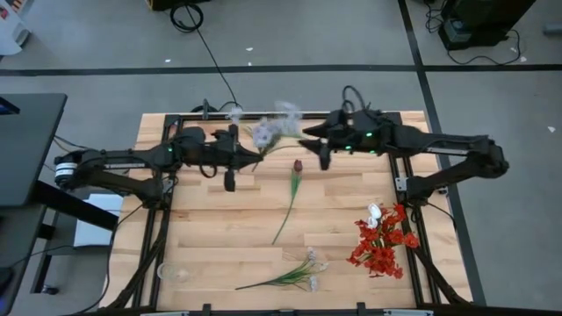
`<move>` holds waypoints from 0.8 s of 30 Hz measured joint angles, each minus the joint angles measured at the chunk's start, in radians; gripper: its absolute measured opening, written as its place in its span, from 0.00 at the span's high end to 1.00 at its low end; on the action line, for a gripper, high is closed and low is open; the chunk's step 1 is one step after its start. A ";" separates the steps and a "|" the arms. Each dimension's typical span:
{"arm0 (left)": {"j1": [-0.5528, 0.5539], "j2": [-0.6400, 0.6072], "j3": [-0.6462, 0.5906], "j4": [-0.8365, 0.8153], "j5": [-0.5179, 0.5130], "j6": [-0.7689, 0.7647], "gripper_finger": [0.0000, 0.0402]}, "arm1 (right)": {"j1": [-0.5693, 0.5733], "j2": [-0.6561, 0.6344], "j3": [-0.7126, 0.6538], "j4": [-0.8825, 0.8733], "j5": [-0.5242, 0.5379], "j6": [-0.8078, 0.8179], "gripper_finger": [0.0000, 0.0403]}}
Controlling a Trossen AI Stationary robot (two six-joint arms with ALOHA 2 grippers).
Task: Sort flowers into vase by color
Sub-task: Put the top left white flowers into the transparent vase
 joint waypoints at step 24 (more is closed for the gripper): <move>-0.044 -0.275 -0.004 -0.107 -0.002 -0.104 0.99 | 0.002 -0.260 0.000 -0.272 -0.270 -0.155 0.79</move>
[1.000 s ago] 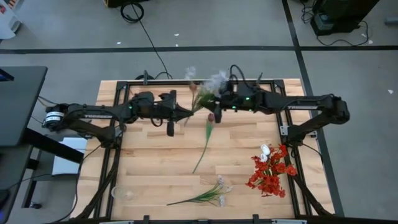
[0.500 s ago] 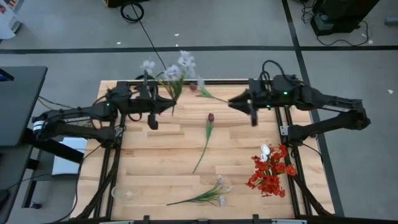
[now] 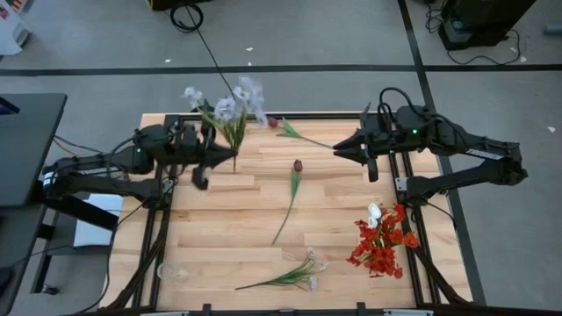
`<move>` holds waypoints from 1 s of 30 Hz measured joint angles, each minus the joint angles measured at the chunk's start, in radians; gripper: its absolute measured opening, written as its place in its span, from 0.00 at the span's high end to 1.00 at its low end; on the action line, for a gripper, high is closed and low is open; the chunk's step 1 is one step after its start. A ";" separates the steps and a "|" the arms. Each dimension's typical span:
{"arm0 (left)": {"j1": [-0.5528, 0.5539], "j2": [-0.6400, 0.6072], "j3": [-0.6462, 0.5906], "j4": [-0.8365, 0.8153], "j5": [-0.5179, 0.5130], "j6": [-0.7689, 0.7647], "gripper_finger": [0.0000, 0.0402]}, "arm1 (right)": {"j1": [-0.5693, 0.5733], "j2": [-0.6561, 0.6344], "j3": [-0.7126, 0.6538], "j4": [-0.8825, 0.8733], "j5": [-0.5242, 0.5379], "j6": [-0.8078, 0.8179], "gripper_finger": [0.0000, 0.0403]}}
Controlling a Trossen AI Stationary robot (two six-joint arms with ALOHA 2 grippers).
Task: Sort flowers into vase by color
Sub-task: Put the top left white flowers into the transparent vase
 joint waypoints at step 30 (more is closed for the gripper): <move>-0.258 -0.080 0.000 -0.142 -0.090 0.175 0.99 | -0.015 -0.151 -0.093 0.026 0.086 -0.069 0.79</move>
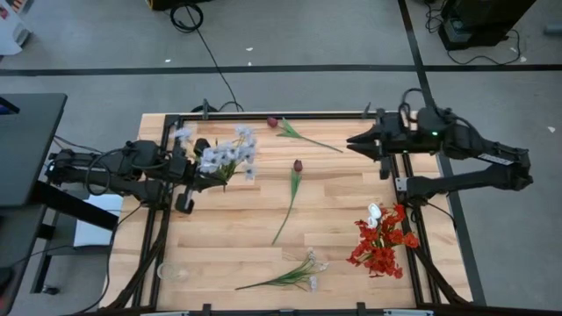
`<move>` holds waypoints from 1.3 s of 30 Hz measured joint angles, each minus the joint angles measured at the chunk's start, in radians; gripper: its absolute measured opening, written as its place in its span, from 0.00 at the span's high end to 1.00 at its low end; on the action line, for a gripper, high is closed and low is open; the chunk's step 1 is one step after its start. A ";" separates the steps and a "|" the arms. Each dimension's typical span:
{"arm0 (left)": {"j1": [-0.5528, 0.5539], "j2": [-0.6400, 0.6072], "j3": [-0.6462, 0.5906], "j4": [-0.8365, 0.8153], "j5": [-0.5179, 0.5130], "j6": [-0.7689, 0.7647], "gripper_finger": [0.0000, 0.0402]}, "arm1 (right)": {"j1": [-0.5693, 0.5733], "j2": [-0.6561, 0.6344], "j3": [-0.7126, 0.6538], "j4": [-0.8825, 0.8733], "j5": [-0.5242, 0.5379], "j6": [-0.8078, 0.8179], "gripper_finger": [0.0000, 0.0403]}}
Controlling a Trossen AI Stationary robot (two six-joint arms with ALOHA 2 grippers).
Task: Sort flowers into vase by color
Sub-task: Put the top left white flowers into the transparent vase
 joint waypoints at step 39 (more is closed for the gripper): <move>0.014 0.058 0.000 0.066 -0.171 -0.029 0.97 | 0.000 -0.094 -0.199 0.214 0.026 0.072 0.79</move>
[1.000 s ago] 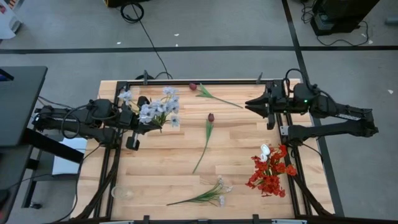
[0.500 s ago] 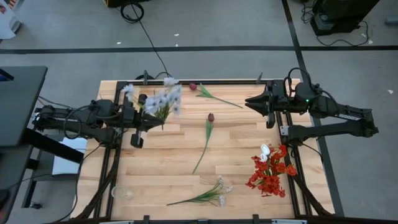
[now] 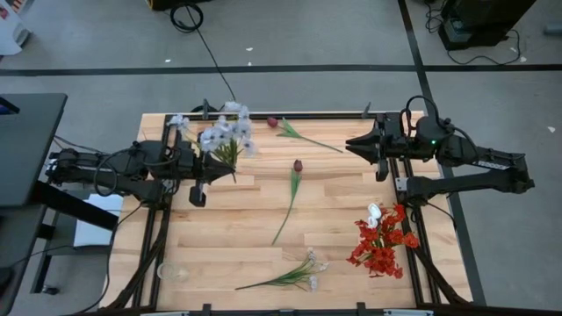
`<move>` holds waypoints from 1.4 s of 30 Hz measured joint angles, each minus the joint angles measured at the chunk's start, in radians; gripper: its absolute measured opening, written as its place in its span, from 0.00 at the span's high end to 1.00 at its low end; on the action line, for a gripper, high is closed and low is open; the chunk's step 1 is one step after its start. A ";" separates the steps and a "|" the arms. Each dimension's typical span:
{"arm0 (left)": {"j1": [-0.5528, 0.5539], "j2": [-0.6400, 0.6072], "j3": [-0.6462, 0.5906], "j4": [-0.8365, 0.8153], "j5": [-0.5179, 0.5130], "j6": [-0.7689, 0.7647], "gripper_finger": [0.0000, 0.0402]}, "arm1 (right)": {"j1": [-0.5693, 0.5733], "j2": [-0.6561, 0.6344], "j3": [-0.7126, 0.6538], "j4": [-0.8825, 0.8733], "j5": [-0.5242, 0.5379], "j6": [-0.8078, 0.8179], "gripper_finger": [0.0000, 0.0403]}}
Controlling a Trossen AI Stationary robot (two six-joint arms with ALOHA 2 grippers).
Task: Sort flowers into vase by color
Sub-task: Put the top left white flowers into the transparent vase
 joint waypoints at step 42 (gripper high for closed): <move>-0.179 -0.624 -0.282 -0.127 0.840 -0.180 0.98 | 0.000 0.000 0.000 0.000 0.000 0.000 0.79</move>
